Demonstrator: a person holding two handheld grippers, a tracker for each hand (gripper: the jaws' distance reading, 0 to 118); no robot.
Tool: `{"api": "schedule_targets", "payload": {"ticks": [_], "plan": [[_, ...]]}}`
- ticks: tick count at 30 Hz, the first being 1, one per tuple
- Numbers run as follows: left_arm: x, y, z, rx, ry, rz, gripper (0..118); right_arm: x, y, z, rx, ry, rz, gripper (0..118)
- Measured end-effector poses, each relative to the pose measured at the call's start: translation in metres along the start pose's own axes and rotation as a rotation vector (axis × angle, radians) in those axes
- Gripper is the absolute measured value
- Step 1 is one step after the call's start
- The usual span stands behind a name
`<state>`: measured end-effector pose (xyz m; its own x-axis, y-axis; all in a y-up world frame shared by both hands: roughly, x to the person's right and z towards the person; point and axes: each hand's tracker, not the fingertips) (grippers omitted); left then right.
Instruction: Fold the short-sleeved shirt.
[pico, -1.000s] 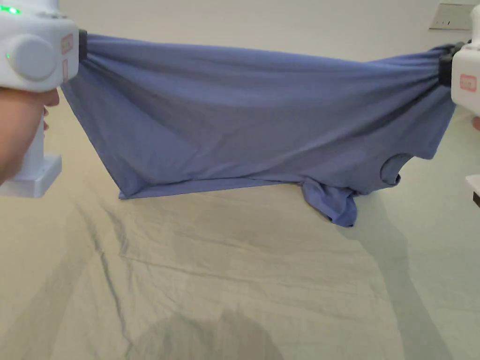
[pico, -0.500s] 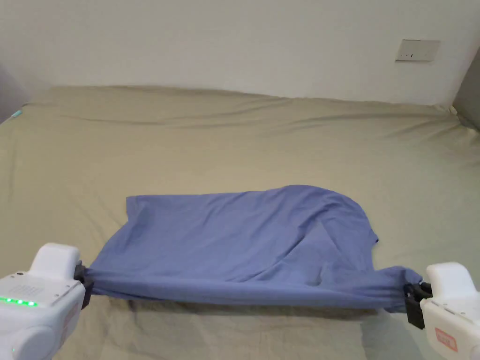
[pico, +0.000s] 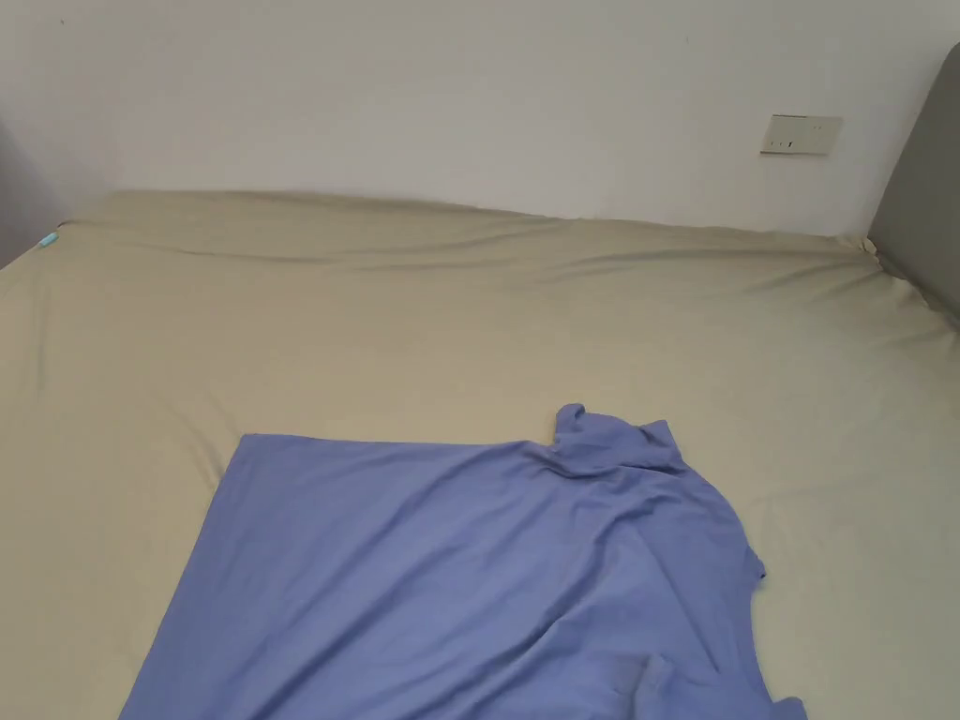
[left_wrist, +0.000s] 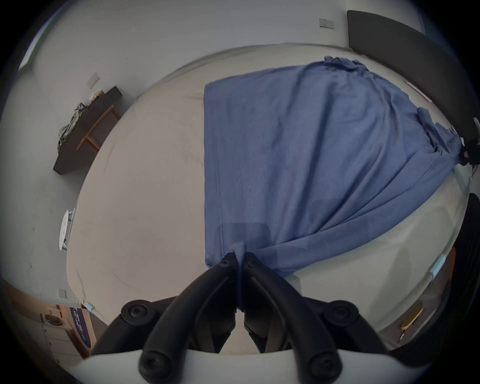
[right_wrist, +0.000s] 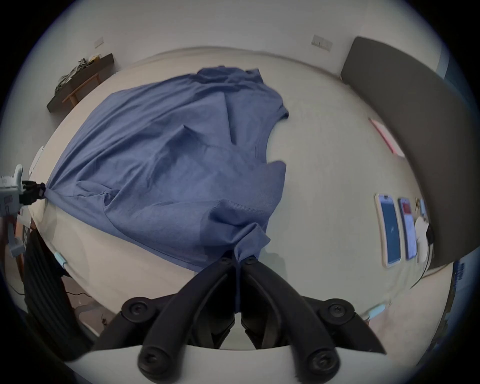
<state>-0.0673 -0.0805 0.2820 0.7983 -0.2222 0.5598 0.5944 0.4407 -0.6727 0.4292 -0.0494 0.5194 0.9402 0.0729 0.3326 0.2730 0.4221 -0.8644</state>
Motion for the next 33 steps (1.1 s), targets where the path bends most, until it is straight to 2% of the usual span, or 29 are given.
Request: {"api": "schedule_targets", "payload": {"ticks": [7, 8, 9, 10, 11, 12, 13, 14, 18, 24, 28, 30, 31, 32, 33], "plan": [[0.006, -0.002, -0.006, -0.015, 0.016, -0.022, 0, -0.005, -0.012, -0.017, -0.064, -0.020, -0.012, 4], [0.005, -0.001, -0.007, -0.016, 0.020, -0.021, 0, -0.006, -0.012, -0.019, -0.076, -0.022, -0.009, 7], [0.006, 0.001, -0.005, -0.021, 0.019, -0.020, 4, -0.009, -0.010, -0.019, -0.080, -0.029, -0.007, 21], [0.007, 0.003, -0.003, -0.020, 0.020, -0.019, 15, -0.011, -0.009, -0.016, -0.067, -0.059, 0.001, 64], [0.007, 0.006, 0.000, -0.012, 0.025, -0.018, 31, -0.013, -0.006, -0.011, -0.050, -0.088, 0.003, 92], [0.006, 0.011, 0.007, 0.010, 0.030, -0.003, 60, -0.013, -0.001, -0.005, -0.043, -0.143, 0.021, 104], [0.004, 0.016, 0.014, 0.050, 0.021, 0.037, 105, -0.012, 0.003, 0.003, -0.011, -0.131, 0.023, 105], [0.001, 0.023, 0.022, 0.088, -0.001, 0.075, 118, -0.010, 0.010, 0.016, 0.051, -0.129, 0.013, 105], [-0.005, 0.064, 0.076, 0.329, -0.029, 0.195, 111, -0.011, 0.052, 0.080, 0.319, -0.141, -0.020, 105], [0.004, 0.120, 0.187, 0.831, 0.068, 0.321, 112, -0.053, 0.098, 0.185, 0.803, -0.192, 0.043, 105], [0.026, 0.134, 0.241, 1.030, 0.164, 0.311, 107, -0.088, 0.110, 0.224, 0.955, -0.250, 0.076, 104], [0.039, 0.137, 0.254, 1.057, 0.211, 0.276, 89, -0.101, 0.113, 0.232, 0.986, -0.221, 0.098, 100], [0.045, 0.138, 0.259, 1.067, 0.221, 0.261, 68, -0.108, 0.113, 0.234, 0.983, -0.215, 0.106, 94], [0.051, 0.138, 0.261, 1.063, 0.219, 0.265, 49, -0.113, 0.113, 0.236, 0.989, -0.203, 0.117, 83], [0.055, 0.138, 0.261, 1.068, 0.219, 0.258, 33, -0.120, 0.111, 0.236, 0.996, -0.193, 0.126, 65]]}}
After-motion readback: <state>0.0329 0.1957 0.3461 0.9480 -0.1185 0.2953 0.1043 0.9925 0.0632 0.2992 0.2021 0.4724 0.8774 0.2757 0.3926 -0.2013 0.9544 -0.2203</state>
